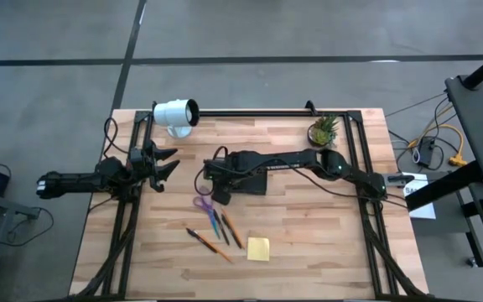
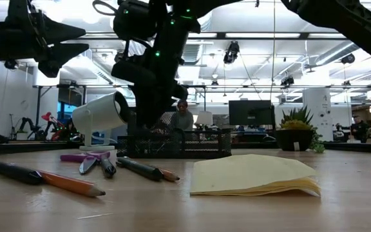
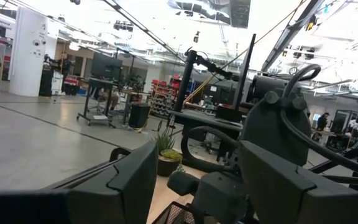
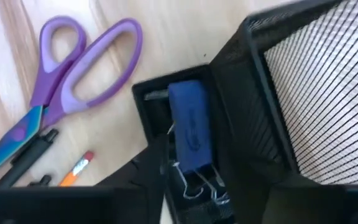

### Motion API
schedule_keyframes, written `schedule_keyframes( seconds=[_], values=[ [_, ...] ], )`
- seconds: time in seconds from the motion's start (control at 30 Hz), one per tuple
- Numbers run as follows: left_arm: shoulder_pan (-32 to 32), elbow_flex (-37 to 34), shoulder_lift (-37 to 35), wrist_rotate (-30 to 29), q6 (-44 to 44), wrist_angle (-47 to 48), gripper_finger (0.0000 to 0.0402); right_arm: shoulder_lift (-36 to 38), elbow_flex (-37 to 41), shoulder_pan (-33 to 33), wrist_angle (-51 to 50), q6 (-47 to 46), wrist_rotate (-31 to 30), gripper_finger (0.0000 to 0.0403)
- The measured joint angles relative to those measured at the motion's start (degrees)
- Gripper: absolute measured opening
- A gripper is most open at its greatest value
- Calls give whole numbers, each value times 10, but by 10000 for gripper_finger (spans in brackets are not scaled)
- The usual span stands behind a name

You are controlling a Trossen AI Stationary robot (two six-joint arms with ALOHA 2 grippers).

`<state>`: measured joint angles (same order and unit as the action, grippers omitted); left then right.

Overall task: Pick and place office supplies into organizer
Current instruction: Put the bottom black pen into the black desk organizer

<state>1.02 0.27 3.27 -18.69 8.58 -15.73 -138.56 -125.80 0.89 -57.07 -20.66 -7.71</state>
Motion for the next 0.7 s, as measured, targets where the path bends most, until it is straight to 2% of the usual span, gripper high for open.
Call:
schedule_keyframes(
  seconds=[0.2,0.5,0.7],
  values=[
    [0,0,1,0,0,0,207,3,-1,-13,-21,-3,1,169],
    [0,0,0,0,0,-1,207,47,-1,-52,-72,52,4,161],
    [0,0,0,0,0,0,207,48,-2,-96,-81,82,91,160]
  ],
)
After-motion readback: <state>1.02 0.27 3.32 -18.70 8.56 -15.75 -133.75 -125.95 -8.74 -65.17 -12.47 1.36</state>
